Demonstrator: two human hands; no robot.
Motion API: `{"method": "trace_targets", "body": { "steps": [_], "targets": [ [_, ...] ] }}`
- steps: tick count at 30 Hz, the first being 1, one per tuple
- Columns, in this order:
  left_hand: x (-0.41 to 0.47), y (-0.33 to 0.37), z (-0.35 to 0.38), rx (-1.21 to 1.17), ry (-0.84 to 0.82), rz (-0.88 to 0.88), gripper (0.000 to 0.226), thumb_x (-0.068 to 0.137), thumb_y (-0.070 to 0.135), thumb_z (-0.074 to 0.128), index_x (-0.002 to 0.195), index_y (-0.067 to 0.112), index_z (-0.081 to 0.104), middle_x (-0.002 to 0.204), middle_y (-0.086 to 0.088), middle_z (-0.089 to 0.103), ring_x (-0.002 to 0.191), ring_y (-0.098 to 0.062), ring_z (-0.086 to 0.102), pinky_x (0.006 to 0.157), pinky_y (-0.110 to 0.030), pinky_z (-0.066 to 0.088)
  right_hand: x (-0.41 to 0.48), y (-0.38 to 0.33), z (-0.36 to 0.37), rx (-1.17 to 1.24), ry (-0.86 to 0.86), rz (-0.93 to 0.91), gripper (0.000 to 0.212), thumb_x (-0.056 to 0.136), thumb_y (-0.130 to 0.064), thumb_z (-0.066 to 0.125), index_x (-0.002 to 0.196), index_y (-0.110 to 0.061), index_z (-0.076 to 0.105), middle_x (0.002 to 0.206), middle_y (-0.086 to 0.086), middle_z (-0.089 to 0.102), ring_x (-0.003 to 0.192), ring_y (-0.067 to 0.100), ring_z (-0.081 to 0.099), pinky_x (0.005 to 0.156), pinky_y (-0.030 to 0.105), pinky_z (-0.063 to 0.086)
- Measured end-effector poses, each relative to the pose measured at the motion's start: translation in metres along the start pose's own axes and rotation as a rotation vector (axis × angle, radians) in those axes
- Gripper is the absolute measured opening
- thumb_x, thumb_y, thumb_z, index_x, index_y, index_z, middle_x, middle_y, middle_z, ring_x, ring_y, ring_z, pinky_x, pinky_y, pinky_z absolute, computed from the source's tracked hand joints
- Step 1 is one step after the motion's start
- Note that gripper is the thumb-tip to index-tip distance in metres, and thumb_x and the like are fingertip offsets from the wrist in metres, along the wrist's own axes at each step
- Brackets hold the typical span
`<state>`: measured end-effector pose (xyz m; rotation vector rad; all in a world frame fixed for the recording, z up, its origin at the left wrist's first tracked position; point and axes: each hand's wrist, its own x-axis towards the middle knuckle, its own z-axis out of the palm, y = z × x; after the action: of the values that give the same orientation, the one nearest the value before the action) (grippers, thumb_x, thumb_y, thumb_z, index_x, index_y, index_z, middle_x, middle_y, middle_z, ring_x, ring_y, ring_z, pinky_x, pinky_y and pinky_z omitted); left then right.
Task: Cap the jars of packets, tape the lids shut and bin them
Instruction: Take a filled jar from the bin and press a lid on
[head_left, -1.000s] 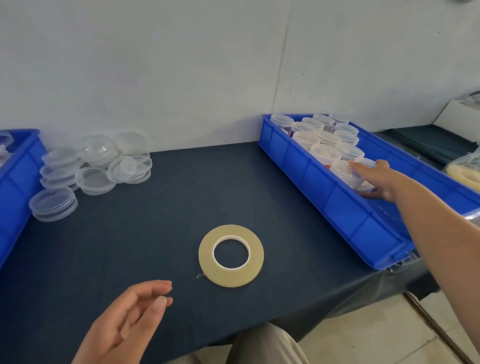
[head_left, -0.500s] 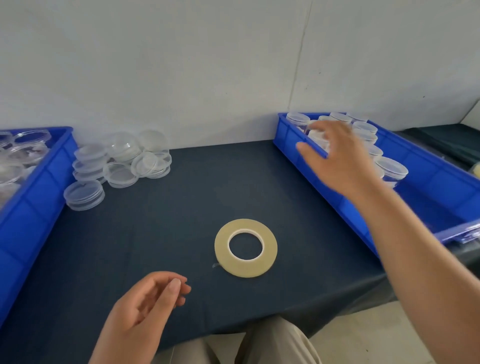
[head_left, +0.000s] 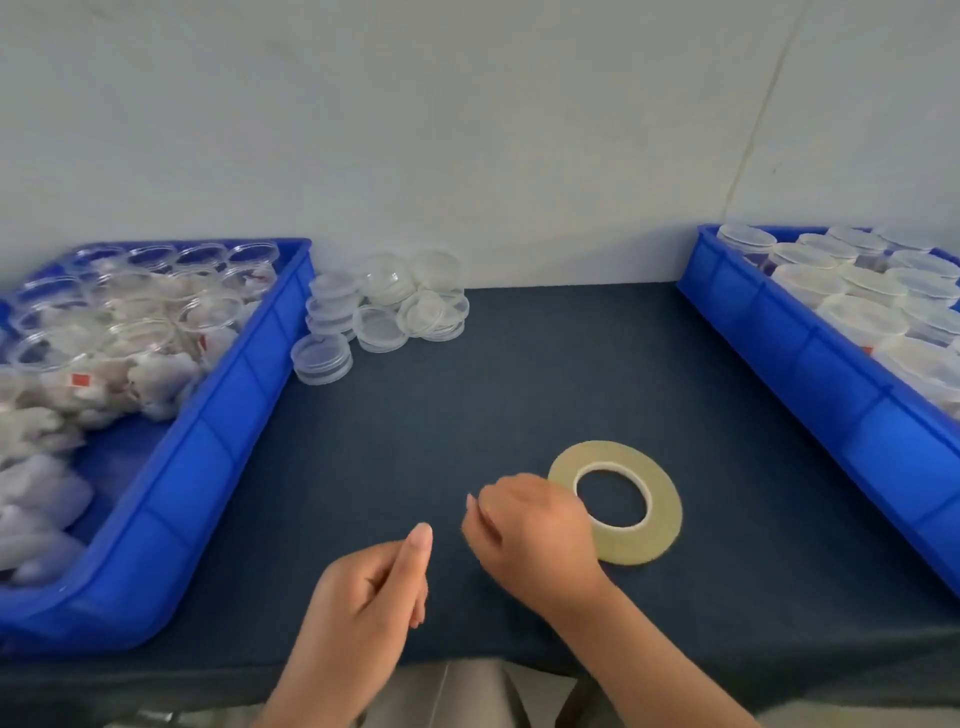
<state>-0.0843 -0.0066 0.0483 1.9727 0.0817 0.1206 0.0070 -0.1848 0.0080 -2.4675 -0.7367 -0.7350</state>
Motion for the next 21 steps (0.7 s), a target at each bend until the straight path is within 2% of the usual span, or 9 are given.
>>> {"method": "trace_targets", "body": {
  "steps": [2, 4, 9, 12, 14, 16, 17, 19, 21],
  "targets": [
    [0.003, -0.001, -0.011, 0.065, 0.007, 0.032, 0.062, 0.098, 0.063, 0.045, 0.057, 0.017, 0.054, 0.052, 0.002, 0.050, 0.050, -0.006, 0.047, 0.052, -0.015, 0.036, -0.010, -0.004, 0.018, 0.007, -0.019, -0.124, 0.044, 0.093, -0.022, 0.070, 0.057, -0.016, 0.045, 0.053, -0.001, 0.041, 0.047, 0.021, 0.039, 0.041, 0.036, 0.037],
    [0.008, 0.003, -0.023, 0.139, 0.019, 0.097, 0.061, 0.102, 0.065, 0.048, 0.064, 0.020, 0.062, 0.058, 0.002, 0.055, 0.054, -0.010, 0.053, 0.055, -0.018, 0.040, -0.011, -0.002, 0.025, 0.033, -0.027, -0.164, 0.043, 0.094, -0.023, 0.069, 0.058, -0.016, 0.045, 0.054, -0.001, 0.041, 0.048, 0.021, 0.038, 0.042, 0.035, 0.036],
    [0.030, 0.024, -0.080, 0.321, 0.095, 0.256, 0.028, 0.098, 0.060, 0.055, 0.091, 0.037, 0.071, 0.083, 0.014, 0.070, 0.074, -0.013, 0.065, 0.062, -0.015, 0.045, -0.012, 0.005, 0.031, 0.063, -0.069, -0.167, 0.045, 0.099, -0.029, 0.063, 0.060, -0.019, 0.041, 0.056, -0.004, 0.039, 0.051, 0.019, 0.038, 0.043, 0.038, 0.040],
    [0.054, 0.033, -0.131, 0.460, 0.164, 0.208, 0.030, 0.093, 0.067, 0.051, 0.102, 0.044, 0.070, 0.091, 0.022, 0.072, 0.078, -0.006, 0.067, 0.065, -0.020, 0.049, -0.011, 0.005, 0.033, 0.069, -0.072, -0.173, 0.046, 0.098, -0.028, 0.064, 0.060, -0.019, 0.040, 0.056, -0.005, 0.038, 0.051, 0.019, 0.038, 0.043, 0.038, 0.040],
    [0.086, 0.033, -0.170, 0.613, 0.172, 0.120, 0.026, 0.091, 0.066, 0.051, 0.099, 0.049, 0.069, 0.091, 0.026, 0.071, 0.078, 0.000, 0.067, 0.070, -0.029, 0.052, -0.009, 0.005, 0.034, 0.071, -0.080, -0.164, 0.047, 0.095, -0.027, 0.068, 0.059, -0.017, 0.041, 0.056, -0.004, 0.039, 0.050, 0.020, 0.039, 0.044, 0.039, 0.041],
    [0.129, 0.023, -0.204, 0.756, 0.162, 0.046, 0.014, 0.096, 0.050, 0.057, 0.098, 0.044, 0.070, 0.101, 0.023, 0.073, 0.086, 0.000, 0.067, 0.079, -0.033, 0.052, -0.008, 0.004, 0.034, 0.063, -0.092, -0.159, 0.046, 0.094, -0.028, 0.068, 0.058, -0.017, 0.042, 0.056, -0.005, 0.040, 0.050, 0.020, 0.041, 0.043, 0.041, 0.041],
    [0.151, 0.016, -0.217, 0.832, 0.167, 0.011, 0.013, 0.099, 0.039, 0.059, 0.103, 0.040, 0.071, 0.109, 0.017, 0.073, 0.092, -0.008, 0.068, 0.082, -0.035, 0.050, -0.008, 0.004, 0.034, 0.060, -0.098, -0.158, 0.046, 0.094, -0.029, 0.067, 0.058, -0.017, 0.042, 0.055, -0.005, 0.040, 0.050, 0.019, 0.041, 0.043, 0.041, 0.041],
    [0.189, -0.002, -0.236, 0.968, 0.182, -0.075, 0.024, 0.101, 0.024, 0.058, 0.122, 0.028, 0.069, 0.122, -0.001, 0.071, 0.093, -0.023, 0.068, 0.085, -0.040, 0.054, -0.007, 0.002, 0.033, 0.064, -0.110, -0.150, 0.046, 0.095, -0.030, 0.066, 0.057, -0.017, 0.041, 0.055, -0.006, 0.040, 0.049, 0.018, 0.040, 0.043, 0.040, 0.040],
    [0.213, -0.015, -0.240, 1.029, 0.147, -0.139, 0.051, 0.096, 0.006, 0.058, 0.143, 0.025, 0.056, 0.135, -0.010, 0.064, 0.094, -0.034, 0.071, 0.081, -0.051, 0.062, -0.007, 0.002, 0.033, 0.065, -0.125, -0.141, 0.047, 0.094, -0.028, 0.068, 0.057, -0.017, 0.040, 0.055, -0.006, 0.039, 0.049, 0.018, 0.039, 0.044, 0.039, 0.040]
  ]
}}
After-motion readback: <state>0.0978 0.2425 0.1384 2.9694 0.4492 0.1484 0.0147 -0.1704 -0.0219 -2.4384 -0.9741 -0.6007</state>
